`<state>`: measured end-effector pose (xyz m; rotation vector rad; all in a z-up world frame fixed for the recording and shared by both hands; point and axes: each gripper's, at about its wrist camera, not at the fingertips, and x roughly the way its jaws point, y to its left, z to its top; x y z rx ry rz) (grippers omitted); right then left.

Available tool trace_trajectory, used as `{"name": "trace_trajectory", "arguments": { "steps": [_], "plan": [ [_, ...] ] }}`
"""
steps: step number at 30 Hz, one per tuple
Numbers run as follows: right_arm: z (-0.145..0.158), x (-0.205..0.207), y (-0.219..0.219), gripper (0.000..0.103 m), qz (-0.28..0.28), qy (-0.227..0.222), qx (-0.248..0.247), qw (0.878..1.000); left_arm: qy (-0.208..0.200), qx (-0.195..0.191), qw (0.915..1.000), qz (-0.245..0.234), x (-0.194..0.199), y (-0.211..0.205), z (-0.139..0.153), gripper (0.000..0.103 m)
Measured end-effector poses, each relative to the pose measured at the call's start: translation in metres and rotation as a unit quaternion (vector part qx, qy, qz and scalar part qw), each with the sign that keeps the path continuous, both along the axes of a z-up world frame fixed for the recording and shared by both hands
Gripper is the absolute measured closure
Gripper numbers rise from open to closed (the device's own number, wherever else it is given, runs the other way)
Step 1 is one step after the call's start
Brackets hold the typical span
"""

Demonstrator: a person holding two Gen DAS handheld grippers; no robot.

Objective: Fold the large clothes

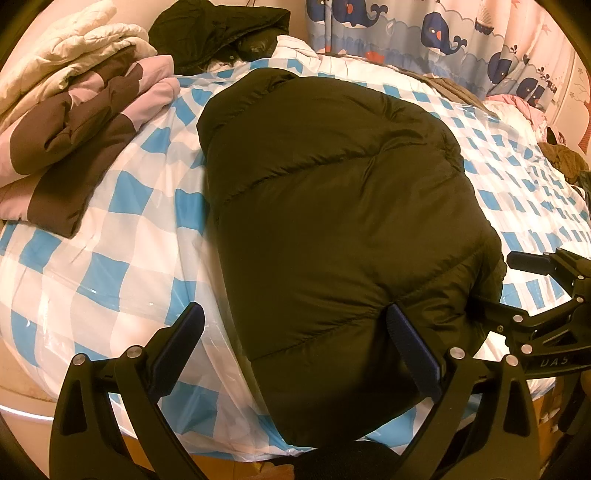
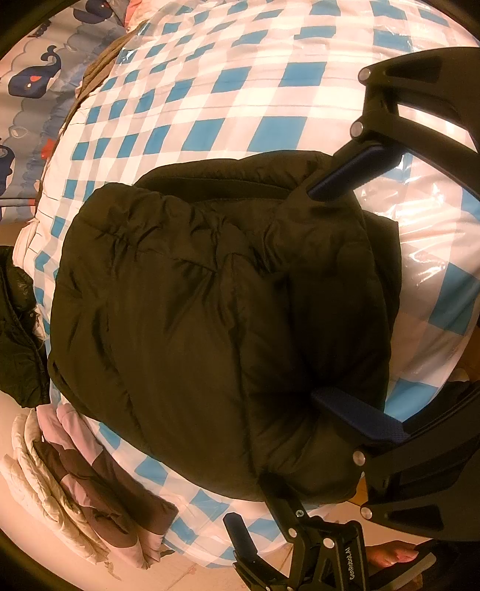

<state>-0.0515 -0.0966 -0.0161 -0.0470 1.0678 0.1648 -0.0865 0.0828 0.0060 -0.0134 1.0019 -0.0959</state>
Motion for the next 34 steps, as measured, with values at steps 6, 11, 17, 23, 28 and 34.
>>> {"name": "trace_trajectory", "arguments": {
  "steps": [6,11,17,23,28,34],
  "plan": [
    [-0.001,0.001,-0.002,0.006,0.001,0.000,0.000,1.000,-0.002,0.006,1.0000,-0.001,0.001,-0.001,0.001,0.008],
    [-0.001,0.003,-0.003,0.006,0.002,0.001,0.001,1.000,-0.003,0.007,1.0000,-0.001,0.001,-0.001,0.000,0.008],
    [-0.004,0.002,-0.005,0.006,0.002,0.002,0.005,1.000,-0.036,-0.007,0.9993,0.007,-0.002,0.004,0.006,0.008],
    [-0.003,0.001,-0.009,0.006,0.002,0.004,0.011,1.000,-0.077,-0.025,0.9967,0.009,-0.010,0.012,0.018,0.008],
    [0.000,0.002,-0.013,0.006,0.004,0.003,0.009,1.000,-0.044,-0.024,0.9986,0.020,-0.002,0.013,0.012,0.008],
    [0.004,-0.003,-0.017,0.006,0.004,0.004,0.005,1.000,-0.033,-0.011,0.9991,0.025,-0.006,0.010,0.008,0.008]
  ]
}}
